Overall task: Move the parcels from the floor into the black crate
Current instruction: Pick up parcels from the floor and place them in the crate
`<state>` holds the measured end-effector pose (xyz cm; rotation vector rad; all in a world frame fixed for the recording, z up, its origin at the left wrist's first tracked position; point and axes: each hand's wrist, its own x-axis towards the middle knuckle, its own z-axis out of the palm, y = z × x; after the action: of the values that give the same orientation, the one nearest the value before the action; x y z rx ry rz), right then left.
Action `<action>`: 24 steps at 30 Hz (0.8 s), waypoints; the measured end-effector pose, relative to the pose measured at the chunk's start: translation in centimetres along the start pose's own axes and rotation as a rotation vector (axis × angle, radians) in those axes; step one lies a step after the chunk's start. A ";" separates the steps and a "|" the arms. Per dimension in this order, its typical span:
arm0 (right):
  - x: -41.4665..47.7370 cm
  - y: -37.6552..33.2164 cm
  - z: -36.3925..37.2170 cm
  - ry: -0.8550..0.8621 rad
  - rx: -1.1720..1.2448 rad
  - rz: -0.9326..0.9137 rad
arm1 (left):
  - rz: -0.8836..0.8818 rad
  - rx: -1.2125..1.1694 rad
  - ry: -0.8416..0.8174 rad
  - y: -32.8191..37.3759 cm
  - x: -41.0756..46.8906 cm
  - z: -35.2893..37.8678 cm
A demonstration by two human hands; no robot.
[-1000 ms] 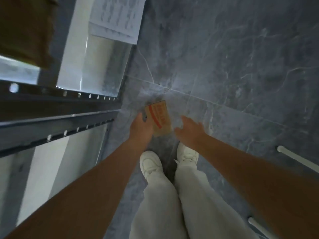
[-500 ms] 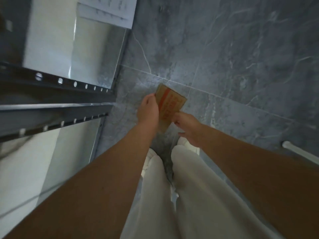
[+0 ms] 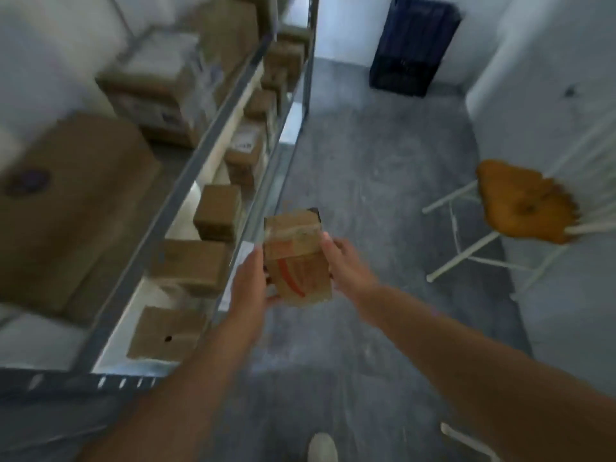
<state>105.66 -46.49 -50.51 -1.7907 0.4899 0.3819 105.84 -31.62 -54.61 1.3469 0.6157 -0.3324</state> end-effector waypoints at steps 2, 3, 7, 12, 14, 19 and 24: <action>-3.0 -6.3 -2.0 0.029 -0.036 -0.119 | 0.181 0.054 -0.074 7.1 -3.4 0.8; -4.3 -8.7 -3.0 0.056 -0.031 -0.176 | 0.258 0.082 -0.106 9.8 -5.1 1.1; -10.1 -15.7 -6.0 0.095 0.029 -0.336 | 0.460 0.103 -0.200 17.0 -11.9 1.2; -13.9 -19.8 -7.9 0.036 0.119 -0.420 | 0.567 0.043 -0.228 21.0 -17.7 0.9; -14.8 -20.8 -8.7 0.011 0.119 -0.425 | 0.565 0.050 -0.224 21.7 -19.6 1.1; -16.9 -22.7 -11.0 -0.133 0.145 -0.491 | 0.588 -0.052 -0.145 23.1 -22.3 1.8; -17.5 -24.0 -12.4 -0.132 0.128 -0.574 | 0.601 -0.164 -0.078 22.9 -24.8 2.6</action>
<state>103.09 -50.63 -18.67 -1.6811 -0.0993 0.0631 99.41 -32.37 -21.34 1.2877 0.1491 0.1508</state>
